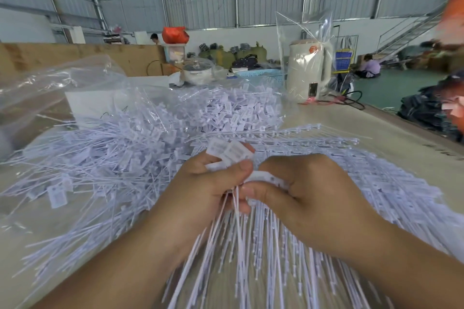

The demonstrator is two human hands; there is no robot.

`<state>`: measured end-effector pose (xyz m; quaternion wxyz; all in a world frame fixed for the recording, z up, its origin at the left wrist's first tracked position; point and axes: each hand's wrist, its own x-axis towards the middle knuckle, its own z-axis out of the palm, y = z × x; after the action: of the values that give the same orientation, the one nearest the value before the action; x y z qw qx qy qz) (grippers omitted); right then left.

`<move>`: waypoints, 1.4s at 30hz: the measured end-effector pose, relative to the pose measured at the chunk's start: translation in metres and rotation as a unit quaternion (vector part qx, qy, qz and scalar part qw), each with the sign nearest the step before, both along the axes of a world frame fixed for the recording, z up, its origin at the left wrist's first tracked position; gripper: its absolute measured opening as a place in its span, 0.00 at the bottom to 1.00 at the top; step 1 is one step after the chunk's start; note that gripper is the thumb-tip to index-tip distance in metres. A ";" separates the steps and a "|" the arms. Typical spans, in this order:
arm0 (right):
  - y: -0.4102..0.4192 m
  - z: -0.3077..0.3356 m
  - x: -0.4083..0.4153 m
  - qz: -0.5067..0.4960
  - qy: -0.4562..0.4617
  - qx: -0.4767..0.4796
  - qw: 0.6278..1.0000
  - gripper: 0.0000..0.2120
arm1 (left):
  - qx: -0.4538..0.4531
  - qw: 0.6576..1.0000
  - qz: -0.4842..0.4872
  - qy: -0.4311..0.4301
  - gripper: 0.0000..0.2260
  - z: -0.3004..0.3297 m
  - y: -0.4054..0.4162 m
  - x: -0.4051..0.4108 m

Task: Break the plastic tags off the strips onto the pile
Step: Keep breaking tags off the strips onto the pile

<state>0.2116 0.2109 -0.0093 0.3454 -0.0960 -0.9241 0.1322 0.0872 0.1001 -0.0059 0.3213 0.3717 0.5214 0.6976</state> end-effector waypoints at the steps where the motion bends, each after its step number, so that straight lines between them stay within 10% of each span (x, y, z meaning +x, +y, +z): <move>1: -0.003 0.000 0.000 -0.007 0.029 0.026 0.999 0.15 | 0.015 1.000 -0.004 -0.014 0.07 0.002 -0.001 0.002; 12: -0.009 -0.004 -0.006 0.000 0.192 0.169 0.967 0.14 | -0.017 0.992 -0.022 -0.122 0.13 0.004 -0.003 -0.001; 27: 0.002 -0.004 -0.015 0.032 0.120 0.322 0.939 0.16 | -0.132 0.987 -0.065 -0.071 0.15 0.007 0.000 -0.027; 34: 0.004 0.008 0.001 -0.018 0.187 0.174 0.967 0.17 | -0.037 0.947 0.320 -0.003 0.06 0.010 -0.012 -0.055; 42: -0.001 0.003 -0.003 0.032 0.075 -0.027 0.996 0.17 | 0.027 0.994 0.107 0.017 0.05 0.005 0.005 0.015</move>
<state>0.2085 0.2098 -0.0064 0.4063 -0.0659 -0.8944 0.1751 0.1024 0.1049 -0.0011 0.2254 0.3339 0.5446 0.7356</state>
